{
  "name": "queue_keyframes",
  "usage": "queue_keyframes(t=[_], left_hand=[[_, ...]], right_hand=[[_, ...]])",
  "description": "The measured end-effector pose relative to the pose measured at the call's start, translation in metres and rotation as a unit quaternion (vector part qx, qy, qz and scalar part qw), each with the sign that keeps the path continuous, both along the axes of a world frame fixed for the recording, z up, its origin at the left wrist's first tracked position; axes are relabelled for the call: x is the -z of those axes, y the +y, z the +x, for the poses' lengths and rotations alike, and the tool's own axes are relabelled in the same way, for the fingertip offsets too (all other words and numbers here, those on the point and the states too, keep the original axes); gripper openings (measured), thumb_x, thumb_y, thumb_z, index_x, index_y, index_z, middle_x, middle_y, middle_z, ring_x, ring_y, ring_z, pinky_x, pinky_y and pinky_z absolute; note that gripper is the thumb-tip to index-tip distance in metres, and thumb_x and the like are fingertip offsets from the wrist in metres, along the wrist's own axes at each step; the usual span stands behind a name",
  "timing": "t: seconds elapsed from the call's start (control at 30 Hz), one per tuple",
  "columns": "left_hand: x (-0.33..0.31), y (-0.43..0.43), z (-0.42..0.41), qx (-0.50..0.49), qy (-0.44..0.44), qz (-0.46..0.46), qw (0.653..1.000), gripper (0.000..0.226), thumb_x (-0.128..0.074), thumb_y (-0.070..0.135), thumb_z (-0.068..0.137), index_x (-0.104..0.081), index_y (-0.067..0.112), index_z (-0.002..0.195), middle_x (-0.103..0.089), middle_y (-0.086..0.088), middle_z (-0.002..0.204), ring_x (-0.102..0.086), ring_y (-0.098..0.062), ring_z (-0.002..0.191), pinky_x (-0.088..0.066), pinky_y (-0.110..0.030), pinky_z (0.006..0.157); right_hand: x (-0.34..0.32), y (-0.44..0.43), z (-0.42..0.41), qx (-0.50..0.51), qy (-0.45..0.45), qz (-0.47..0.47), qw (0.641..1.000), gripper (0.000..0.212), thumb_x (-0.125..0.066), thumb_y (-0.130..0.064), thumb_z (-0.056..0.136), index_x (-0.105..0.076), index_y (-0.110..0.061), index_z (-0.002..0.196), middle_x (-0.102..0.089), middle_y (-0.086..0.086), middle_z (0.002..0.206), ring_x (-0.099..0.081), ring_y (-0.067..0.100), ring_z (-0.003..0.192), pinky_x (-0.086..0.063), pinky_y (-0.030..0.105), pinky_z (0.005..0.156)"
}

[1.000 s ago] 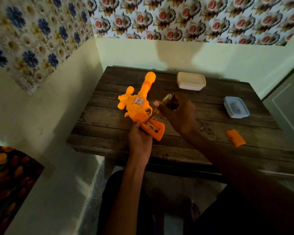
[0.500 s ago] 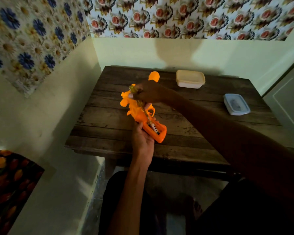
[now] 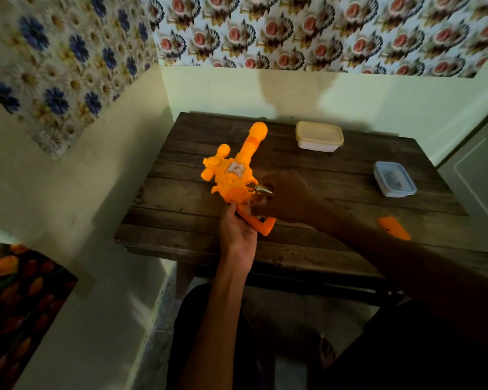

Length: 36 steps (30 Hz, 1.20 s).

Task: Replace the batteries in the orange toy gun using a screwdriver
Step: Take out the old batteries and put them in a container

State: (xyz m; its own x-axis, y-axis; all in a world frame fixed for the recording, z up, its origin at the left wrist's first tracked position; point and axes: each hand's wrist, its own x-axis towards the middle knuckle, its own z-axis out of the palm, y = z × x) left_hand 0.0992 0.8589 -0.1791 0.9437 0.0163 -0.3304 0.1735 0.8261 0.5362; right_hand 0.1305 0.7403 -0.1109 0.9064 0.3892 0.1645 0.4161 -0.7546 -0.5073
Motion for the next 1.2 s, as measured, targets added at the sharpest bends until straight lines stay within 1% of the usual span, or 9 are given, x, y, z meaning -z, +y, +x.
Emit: queue_keyframes(t=[0.13,0.3,0.37,0.5,0.6,0.73,0.93,1.1,1.2], left_hand=[[-0.001,0.002,-0.002,0.002,0.01,-0.002,1.0,0.03,-0.031,0.022,0.103,-0.06,0.015,0.106,-0.072,-0.003,0.084,-0.067,-0.015,0.077,-0.056,-0.029,0.058],[0.0,0.0,0.001,-0.01,0.006,-0.012,1.0,0.03,-0.036,0.019,0.102,-0.056,0.009,0.122,-0.069,-0.009,0.104,-0.065,-0.02,0.094,-0.052,-0.038,0.085],[0.002,-0.001,0.001,-0.007,-0.003,-0.006,1.0,0.032,-0.035,0.02,0.102,-0.054,0.01,0.125,-0.069,-0.008,0.103,-0.064,-0.021,0.094,-0.052,-0.042,0.087],[0.004,-0.002,0.001,-0.001,-0.006,0.008,1.0,0.028,-0.034,0.021,0.102,-0.057,0.013,0.116,-0.071,-0.004,0.09,-0.066,-0.016,0.084,-0.056,-0.033,0.062],[0.002,-0.002,0.0,0.002,-0.013,0.015,1.0,0.032,-0.034,0.021,0.102,-0.055,0.01,0.124,-0.07,-0.007,0.098,-0.066,-0.019,0.088,-0.056,-0.033,0.067],[0.002,-0.004,-0.001,0.006,-0.018,0.024,1.0,0.039,-0.036,0.022,0.101,-0.049,0.008,0.135,-0.063,-0.014,0.124,-0.064,-0.023,0.105,-0.054,-0.04,0.083],[0.003,-0.005,-0.001,0.004,-0.028,0.032,0.999,0.03,-0.035,0.019,0.102,-0.056,0.008,0.119,-0.072,-0.006,0.093,-0.07,-0.017,0.078,-0.057,-0.03,0.065],[0.004,-0.004,-0.002,0.0,-0.019,0.034,0.999,0.042,-0.036,0.023,0.101,-0.045,0.004,0.138,-0.062,-0.015,0.12,-0.059,-0.027,0.105,-0.048,-0.041,0.088],[0.006,-0.003,0.0,-0.005,-0.017,0.037,0.999,0.042,-0.036,0.023,0.101,-0.044,0.006,0.139,-0.062,-0.013,0.119,-0.061,-0.024,0.102,-0.05,-0.037,0.082]], right_hand=[[0.004,0.006,-0.008,0.016,0.001,0.046,0.999,0.011,-0.079,-0.012,0.071,-0.072,-0.008,0.079,-0.063,-0.008,0.073,-0.05,-0.008,0.057,-0.035,0.005,0.057],[0.002,-0.005,-0.005,0.155,0.043,0.095,0.982,0.007,-0.072,-0.019,0.079,-0.069,-0.013,0.076,-0.051,-0.014,0.058,-0.048,0.0,0.055,-0.034,0.009,0.049],[0.005,-0.006,-0.007,0.123,0.048,0.061,0.989,0.013,-0.073,-0.025,0.079,-0.069,-0.013,0.078,-0.053,-0.014,0.063,-0.05,0.0,0.059,-0.035,0.012,0.054],[0.016,-0.001,-0.006,0.096,0.051,0.028,0.994,0.02,-0.077,-0.037,0.074,-0.072,-0.021,0.085,-0.068,-0.009,0.081,-0.06,0.002,0.071,-0.039,0.018,0.056],[0.012,0.003,-0.008,0.112,0.013,-0.009,0.994,0.026,-0.075,-0.032,0.077,-0.067,-0.015,0.094,-0.065,-0.003,0.087,-0.052,0.004,0.067,-0.031,0.019,0.052],[0.009,0.006,-0.018,0.093,-0.002,-0.03,0.995,0.025,-0.07,-0.031,0.081,-0.065,-0.014,0.099,-0.069,0.007,0.097,-0.065,0.023,0.085,-0.036,0.023,0.062],[0.009,0.009,-0.029,0.106,-0.05,-0.083,0.99,0.025,-0.063,-0.034,0.087,-0.067,-0.017,0.105,-0.069,0.006,0.103,-0.066,0.025,0.091,-0.043,0.028,0.064],[0.01,0.003,-0.026,0.054,-0.017,-0.041,0.998,0.04,-0.07,-0.019,0.081,-0.063,-0.02,0.12,-0.066,0.005,0.115,-0.065,0.022,0.097,-0.054,0.035,0.076],[0.014,-0.002,-0.017,0.001,-0.018,-0.084,0.996,0.039,-0.069,-0.018,0.08,-0.063,-0.02,0.119,-0.064,0.006,0.115,-0.065,0.024,0.095,-0.055,0.04,0.074]])
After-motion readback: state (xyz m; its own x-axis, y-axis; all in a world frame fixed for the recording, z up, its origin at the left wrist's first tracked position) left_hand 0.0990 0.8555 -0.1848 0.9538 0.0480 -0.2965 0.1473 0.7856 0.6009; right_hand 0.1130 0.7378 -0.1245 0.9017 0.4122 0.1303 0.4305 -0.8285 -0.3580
